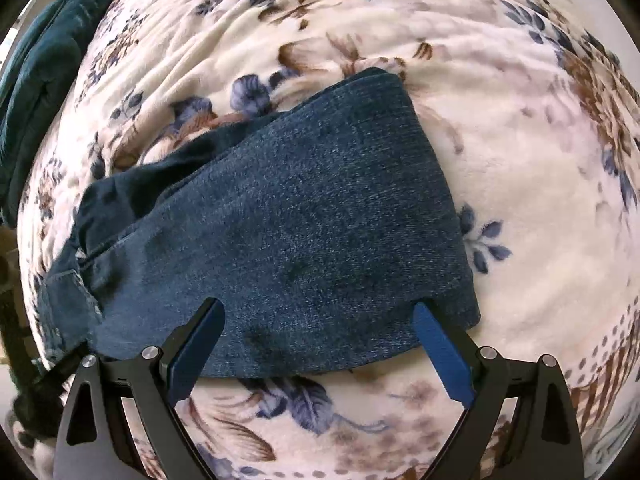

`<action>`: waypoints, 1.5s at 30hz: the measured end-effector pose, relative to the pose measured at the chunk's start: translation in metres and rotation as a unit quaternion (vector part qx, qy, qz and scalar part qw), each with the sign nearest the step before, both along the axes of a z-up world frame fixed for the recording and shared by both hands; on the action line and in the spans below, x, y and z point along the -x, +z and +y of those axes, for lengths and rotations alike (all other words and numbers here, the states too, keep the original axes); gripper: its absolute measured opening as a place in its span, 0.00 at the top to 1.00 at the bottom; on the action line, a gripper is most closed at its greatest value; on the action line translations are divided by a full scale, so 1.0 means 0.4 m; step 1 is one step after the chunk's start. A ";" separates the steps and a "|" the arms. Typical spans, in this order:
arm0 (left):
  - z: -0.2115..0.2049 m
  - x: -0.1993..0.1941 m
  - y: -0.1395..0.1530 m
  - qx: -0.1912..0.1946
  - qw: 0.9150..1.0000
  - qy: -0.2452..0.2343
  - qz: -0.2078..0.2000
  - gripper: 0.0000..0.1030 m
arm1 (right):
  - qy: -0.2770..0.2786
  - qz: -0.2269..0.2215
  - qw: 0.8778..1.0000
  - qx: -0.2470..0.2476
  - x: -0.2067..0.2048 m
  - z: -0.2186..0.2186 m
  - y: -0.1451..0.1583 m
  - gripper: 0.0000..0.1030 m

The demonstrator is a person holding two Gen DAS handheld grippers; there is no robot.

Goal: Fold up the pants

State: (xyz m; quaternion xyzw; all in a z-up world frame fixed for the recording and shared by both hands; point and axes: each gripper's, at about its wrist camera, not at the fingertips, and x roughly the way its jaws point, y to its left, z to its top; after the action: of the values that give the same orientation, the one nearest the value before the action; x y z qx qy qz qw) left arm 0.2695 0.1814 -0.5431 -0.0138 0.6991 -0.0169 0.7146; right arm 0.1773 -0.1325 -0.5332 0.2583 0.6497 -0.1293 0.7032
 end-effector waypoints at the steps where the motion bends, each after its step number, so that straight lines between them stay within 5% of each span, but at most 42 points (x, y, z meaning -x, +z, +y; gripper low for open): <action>1: 0.007 -0.005 0.018 0.023 1.000 0.012 -0.005 0.93 | -0.001 0.000 1.000 -0.002 0.000 -0.004 0.006 0.05; 2: 0.011 -0.015 0.041 0.056 0.998 0.024 -0.009 0.83 | -0.003 -0.001 1.000 -0.004 -0.004 -0.008 0.011 0.05; 5: -0.004 -0.077 0.069 0.156 0.987 0.036 -0.004 0.20 | -0.007 -0.008 1.000 -0.008 -0.008 -0.025 0.038 0.05; 6: -0.016 -0.100 0.050 0.191 0.981 0.030 0.008 0.16 | -0.010 -0.012 1.000 -0.006 -0.011 -0.034 0.047 0.05; 9: -0.068 -0.159 -0.065 0.196 0.977 0.003 0.081 0.16 | -0.023 -0.013 1.000 -0.005 -0.018 -0.052 0.058 0.05; 12: -0.128 -0.173 -0.089 0.147 0.985 -0.046 0.072 0.23 | -0.037 -0.016 0.999 -0.009 -0.014 -0.067 0.062 0.05; 13: -0.151 -0.166 -0.069 0.120 0.989 -0.073 0.044 0.38 | -0.040 -0.019 0.999 -0.007 -0.012 -0.072 0.065 0.05; 14: -0.177 -0.155 -0.051 0.104 0.989 -0.101 0.021 0.77 | -0.040 -0.020 0.999 -0.005 -0.009 -0.075 0.066 0.05; 15: -0.196 -0.140 -0.030 0.098 0.987 -0.125 0.003 0.90 | -0.039 -0.019 0.999 -0.003 -0.009 -0.076 0.063 0.05; 21: -0.182 -0.067 0.052 0.040 0.989 -0.125 -0.070 0.92 | -0.032 -0.015 0.999 0.000 -0.013 -0.073 0.043 0.05; 25: -0.139 -0.086 -0.024 0.039 0.995 -0.086 -0.041 0.91 | -0.024 -0.010 1.000 0.014 -0.014 -0.074 0.029 0.05; 31: -0.155 -0.094 -0.047 0.023 0.993 -0.101 -0.047 0.87 | -0.015 0.021 0.996 0.081 -0.028 -0.113 -0.043 0.06; 35: -0.143 -0.103 -0.046 0.034 0.995 -0.085 -0.044 0.87 | -0.047 0.048 0.997 0.029 -0.016 -0.154 -0.122 0.05; 40: -0.091 -0.135 0.026 0.048 0.993 -0.075 -0.079 0.88 | -0.036 0.048 0.998 0.020 -0.019 -0.160 -0.108 0.05; 43: -0.092 -0.147 0.008 0.041 0.994 -0.079 -0.065 0.88 | -0.036 0.049 0.998 0.015 -0.016 -0.165 -0.112 0.05; 45: -0.095 -0.141 -0.003 0.031 0.995 -0.081 -0.048 0.78 | -0.037 0.052 0.998 0.015 -0.018 -0.164 -0.110 0.05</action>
State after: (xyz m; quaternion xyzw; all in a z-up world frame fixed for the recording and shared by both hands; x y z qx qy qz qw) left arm 0.3258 0.1434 -0.5443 0.0215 0.6619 -0.0972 0.7430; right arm 0.1844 -0.1981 -0.5770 0.2646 0.6731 -0.1786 0.6671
